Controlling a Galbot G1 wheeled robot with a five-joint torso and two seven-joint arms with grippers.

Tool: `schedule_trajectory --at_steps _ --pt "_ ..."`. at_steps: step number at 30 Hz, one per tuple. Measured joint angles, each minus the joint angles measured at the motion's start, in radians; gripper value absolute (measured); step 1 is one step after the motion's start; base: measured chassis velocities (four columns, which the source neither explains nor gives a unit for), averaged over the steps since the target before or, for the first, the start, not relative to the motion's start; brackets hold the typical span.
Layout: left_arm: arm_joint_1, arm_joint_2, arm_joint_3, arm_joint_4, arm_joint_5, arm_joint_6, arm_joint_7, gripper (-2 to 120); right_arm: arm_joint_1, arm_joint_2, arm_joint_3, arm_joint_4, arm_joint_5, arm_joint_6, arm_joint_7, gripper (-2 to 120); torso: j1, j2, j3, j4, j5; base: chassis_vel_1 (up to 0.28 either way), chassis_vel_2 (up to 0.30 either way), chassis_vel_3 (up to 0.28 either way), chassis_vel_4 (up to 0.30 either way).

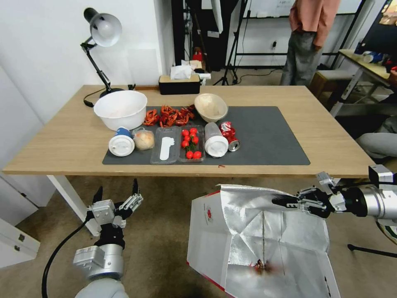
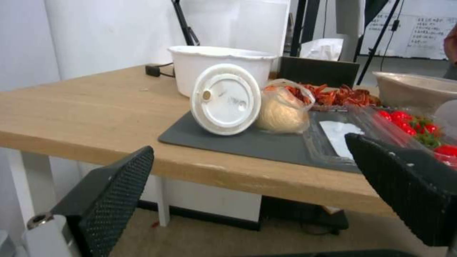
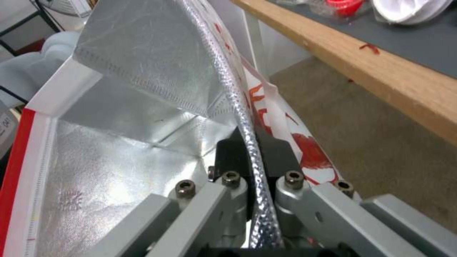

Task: Pick up the food delivery bag from the floor and place it on the table.

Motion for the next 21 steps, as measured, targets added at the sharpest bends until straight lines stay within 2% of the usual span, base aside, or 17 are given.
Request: schedule_trajectory --at_steps 10,21 --pt "0.002 0.002 -0.004 0.003 0.002 -0.012 0.001 100 0.0 0.004 0.0 0.001 -0.001 0.002 0.001 0 0.019 0.046 0.027 -0.0002 -0.0001 0.0 0.0 0.0 0.0" --pt "-0.004 0.002 -0.005 0.012 -0.001 -0.024 0.003 100 0.002 -0.003 -0.001 -0.003 0.0 0.002 0.001 0 0.022 0.052 0.03 -0.0002 -0.0001 0.0 0.0 0.0 0.0"
